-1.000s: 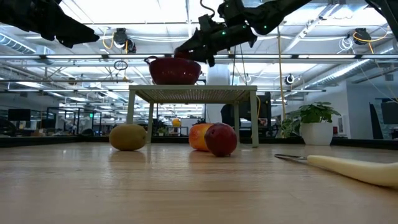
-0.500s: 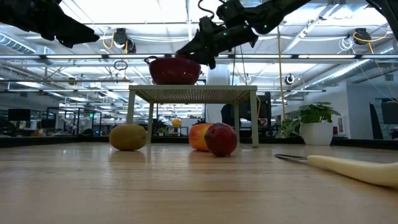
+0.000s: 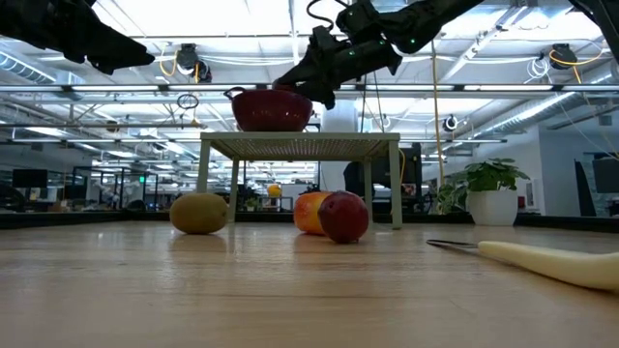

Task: Pick & Place Fruit
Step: Put the pomegranate into violet strainer bowl on the shelf

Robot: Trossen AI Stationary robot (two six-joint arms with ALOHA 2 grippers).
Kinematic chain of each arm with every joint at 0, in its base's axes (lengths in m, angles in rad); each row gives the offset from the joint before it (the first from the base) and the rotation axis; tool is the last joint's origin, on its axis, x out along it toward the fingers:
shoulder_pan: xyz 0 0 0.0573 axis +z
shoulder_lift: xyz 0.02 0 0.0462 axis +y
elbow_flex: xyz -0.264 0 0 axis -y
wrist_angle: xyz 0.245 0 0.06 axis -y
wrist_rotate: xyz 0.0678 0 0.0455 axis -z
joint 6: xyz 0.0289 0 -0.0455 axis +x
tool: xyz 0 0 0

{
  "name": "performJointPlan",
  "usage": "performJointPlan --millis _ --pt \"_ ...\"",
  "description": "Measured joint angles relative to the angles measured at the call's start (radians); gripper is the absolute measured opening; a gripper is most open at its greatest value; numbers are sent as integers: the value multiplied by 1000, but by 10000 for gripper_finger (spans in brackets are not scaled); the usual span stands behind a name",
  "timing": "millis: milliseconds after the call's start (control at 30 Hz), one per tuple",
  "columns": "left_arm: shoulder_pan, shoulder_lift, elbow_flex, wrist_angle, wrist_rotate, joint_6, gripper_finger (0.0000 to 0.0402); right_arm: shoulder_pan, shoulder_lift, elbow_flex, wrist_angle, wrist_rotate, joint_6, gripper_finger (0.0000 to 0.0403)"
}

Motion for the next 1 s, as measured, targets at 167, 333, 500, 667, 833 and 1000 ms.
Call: performJointPlan --millis 167,333,500,667,833,1000 --pt "0 0 0 0 0 0 182 0 0 0 -28 0 0 201" --pt "0 0 0 0 0 0 182 0 0 0 -35 0 0 212" --pt "0 0 0 0 0 -2 182 0 0 0 -34 0 0 242" --pt "0 0 0 0 0 -2 182 0 0 0 -34 2 0 257" --pt "0 0 0 0 0 -2 182 0 -4 0 -26 5 0 259" --pt "0 0 0 0 0 -6 182 9 -60 -2 -15 4 0 250"
